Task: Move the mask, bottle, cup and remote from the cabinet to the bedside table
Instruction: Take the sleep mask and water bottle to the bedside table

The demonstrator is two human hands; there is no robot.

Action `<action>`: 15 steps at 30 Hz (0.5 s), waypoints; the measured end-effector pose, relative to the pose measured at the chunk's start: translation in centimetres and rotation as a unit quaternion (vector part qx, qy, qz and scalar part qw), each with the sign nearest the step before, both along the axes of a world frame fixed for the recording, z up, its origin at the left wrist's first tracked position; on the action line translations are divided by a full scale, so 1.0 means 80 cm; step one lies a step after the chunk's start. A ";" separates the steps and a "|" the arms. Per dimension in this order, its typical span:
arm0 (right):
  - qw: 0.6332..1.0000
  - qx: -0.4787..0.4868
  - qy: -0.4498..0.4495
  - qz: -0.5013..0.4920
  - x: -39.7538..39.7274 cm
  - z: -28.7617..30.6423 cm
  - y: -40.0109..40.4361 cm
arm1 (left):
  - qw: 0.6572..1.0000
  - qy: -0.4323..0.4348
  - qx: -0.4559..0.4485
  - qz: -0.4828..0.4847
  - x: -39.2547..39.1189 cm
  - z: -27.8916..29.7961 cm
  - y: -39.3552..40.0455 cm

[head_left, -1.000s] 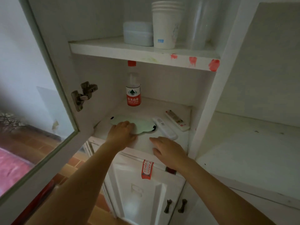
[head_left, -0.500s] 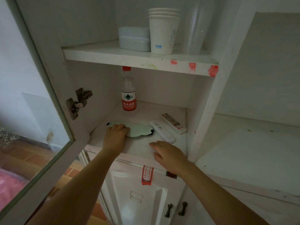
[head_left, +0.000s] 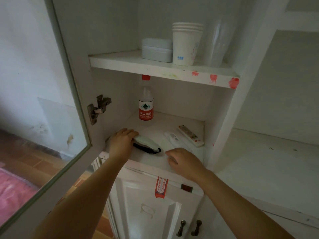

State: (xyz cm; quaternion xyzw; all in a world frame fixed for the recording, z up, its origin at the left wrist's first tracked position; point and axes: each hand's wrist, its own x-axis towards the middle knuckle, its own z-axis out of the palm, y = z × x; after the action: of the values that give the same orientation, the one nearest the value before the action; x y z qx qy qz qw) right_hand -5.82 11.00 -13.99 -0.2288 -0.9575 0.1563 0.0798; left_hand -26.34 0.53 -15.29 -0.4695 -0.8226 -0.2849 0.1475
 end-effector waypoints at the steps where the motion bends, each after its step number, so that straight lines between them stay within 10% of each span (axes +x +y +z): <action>1: 1.000 0.005 0.015 -0.008 -0.002 0.006 0.000 | 1.000 0.002 0.013 0.000 0.000 0.001 -0.003; 15: 0.974 -0.158 0.134 -0.091 -0.114 0.022 0.044 | 0.991 -0.034 -0.127 0.027 -0.022 -0.038 -0.007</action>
State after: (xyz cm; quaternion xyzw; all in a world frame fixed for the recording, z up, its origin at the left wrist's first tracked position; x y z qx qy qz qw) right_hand -14.96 14.53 -12.21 -0.3015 -0.8763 0.3274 0.1843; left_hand -28.10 -0.05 -18.30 -0.4522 -0.8688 -0.1901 0.0667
